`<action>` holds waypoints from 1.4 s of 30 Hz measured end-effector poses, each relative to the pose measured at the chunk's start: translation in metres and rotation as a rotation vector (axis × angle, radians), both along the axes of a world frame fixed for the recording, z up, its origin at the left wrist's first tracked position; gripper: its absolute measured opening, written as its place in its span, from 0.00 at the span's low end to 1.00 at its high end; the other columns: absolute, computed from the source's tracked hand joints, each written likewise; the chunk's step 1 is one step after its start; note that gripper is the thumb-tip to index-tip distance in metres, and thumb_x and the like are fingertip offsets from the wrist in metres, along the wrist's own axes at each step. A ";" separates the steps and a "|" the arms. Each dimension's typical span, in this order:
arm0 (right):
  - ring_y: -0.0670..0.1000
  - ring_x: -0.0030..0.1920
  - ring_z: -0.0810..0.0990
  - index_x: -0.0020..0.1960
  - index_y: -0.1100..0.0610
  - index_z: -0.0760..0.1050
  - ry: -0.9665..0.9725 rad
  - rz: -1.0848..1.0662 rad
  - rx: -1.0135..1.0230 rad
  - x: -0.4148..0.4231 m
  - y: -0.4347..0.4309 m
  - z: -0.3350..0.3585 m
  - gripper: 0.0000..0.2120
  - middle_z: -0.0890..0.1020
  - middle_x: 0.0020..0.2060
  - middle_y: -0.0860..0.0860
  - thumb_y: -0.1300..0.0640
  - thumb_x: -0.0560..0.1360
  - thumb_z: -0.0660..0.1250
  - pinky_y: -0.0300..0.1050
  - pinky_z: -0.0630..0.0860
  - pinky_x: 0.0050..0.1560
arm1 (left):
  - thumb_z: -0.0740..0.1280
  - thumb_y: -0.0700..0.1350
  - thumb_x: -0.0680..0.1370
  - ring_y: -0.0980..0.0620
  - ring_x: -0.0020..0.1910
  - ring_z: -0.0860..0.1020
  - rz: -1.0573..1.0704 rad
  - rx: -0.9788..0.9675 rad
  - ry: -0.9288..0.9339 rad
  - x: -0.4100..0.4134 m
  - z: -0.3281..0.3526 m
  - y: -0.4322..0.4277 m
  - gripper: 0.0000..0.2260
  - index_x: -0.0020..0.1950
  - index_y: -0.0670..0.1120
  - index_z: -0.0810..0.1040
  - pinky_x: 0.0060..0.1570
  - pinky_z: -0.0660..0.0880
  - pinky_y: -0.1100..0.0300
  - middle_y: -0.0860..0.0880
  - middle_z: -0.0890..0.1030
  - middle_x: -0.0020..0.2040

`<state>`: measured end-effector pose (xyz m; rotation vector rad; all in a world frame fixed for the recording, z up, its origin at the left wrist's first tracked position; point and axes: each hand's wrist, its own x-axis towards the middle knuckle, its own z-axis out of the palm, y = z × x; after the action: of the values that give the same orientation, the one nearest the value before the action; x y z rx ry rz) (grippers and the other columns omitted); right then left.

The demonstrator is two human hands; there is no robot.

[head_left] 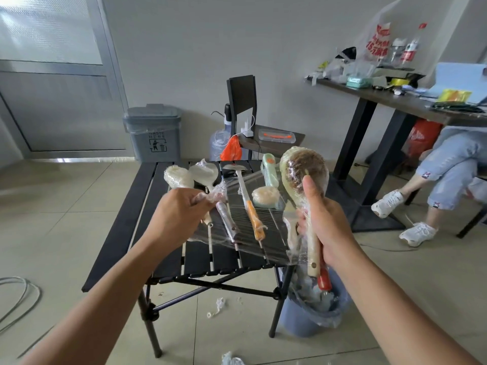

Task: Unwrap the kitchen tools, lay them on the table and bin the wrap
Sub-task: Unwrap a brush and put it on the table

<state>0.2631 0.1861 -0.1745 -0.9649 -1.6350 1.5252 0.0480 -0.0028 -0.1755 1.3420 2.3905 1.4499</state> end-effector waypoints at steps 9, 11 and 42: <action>0.49 0.29 0.76 0.55 0.60 0.81 0.112 0.271 -0.263 -0.001 -0.006 -0.003 0.41 0.80 0.34 0.52 0.24 0.63 0.77 0.44 0.76 0.31 | 0.67 0.58 0.83 0.53 0.22 0.73 0.069 0.178 -0.262 -0.005 -0.009 0.001 0.25 0.36 0.40 0.77 0.31 0.70 0.56 0.48 0.78 0.25; 0.49 0.31 0.79 0.57 0.60 0.81 0.160 0.343 -0.322 -0.004 -0.011 -0.006 0.32 0.82 0.38 0.53 0.39 0.65 0.83 0.44 0.79 0.32 | 0.66 0.59 0.84 0.55 0.25 0.76 0.118 0.292 -0.382 -0.002 -0.008 0.003 0.24 0.40 0.40 0.80 0.32 0.74 0.60 0.47 0.86 0.33; 0.46 0.34 0.86 0.66 0.50 0.73 0.150 0.059 -0.218 -0.020 -0.027 -0.021 0.41 0.86 0.46 0.52 0.37 0.60 0.85 0.42 0.81 0.34 | 0.66 0.62 0.83 0.51 0.29 0.65 -0.119 -0.013 -0.430 0.038 -0.010 0.021 0.24 0.38 0.45 0.78 0.34 0.64 0.57 0.46 0.72 0.33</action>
<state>0.2426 0.1587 -0.1953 -0.8974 -1.4252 1.7994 0.0858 0.0186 -0.1856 1.0202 2.0099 1.5034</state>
